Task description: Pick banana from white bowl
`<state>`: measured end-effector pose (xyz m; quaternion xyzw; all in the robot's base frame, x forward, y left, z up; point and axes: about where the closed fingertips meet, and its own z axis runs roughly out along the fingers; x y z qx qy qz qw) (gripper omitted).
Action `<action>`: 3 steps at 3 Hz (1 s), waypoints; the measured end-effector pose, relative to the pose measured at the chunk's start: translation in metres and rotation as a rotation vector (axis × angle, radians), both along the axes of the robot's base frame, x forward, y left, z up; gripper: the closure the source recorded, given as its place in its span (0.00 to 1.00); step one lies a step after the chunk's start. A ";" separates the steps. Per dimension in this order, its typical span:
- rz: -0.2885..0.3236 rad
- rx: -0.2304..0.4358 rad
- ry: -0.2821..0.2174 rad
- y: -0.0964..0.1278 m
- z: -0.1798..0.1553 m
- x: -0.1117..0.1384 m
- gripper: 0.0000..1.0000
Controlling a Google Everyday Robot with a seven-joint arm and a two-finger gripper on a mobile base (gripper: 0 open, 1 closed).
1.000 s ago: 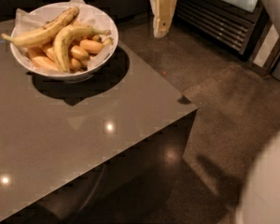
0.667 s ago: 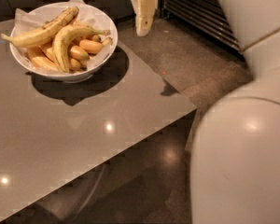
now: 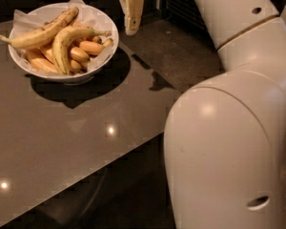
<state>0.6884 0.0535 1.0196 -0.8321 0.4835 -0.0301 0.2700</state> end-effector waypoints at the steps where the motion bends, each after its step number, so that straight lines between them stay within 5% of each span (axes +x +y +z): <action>1: 0.014 0.076 0.033 0.018 -0.005 0.004 0.00; 2: 0.042 0.133 0.083 0.043 -0.013 0.007 0.00; 3: 0.060 0.176 0.136 0.067 -0.022 0.009 0.14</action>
Offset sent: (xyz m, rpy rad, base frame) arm 0.0112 0.0648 -0.0115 0.1639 0.1968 0.0919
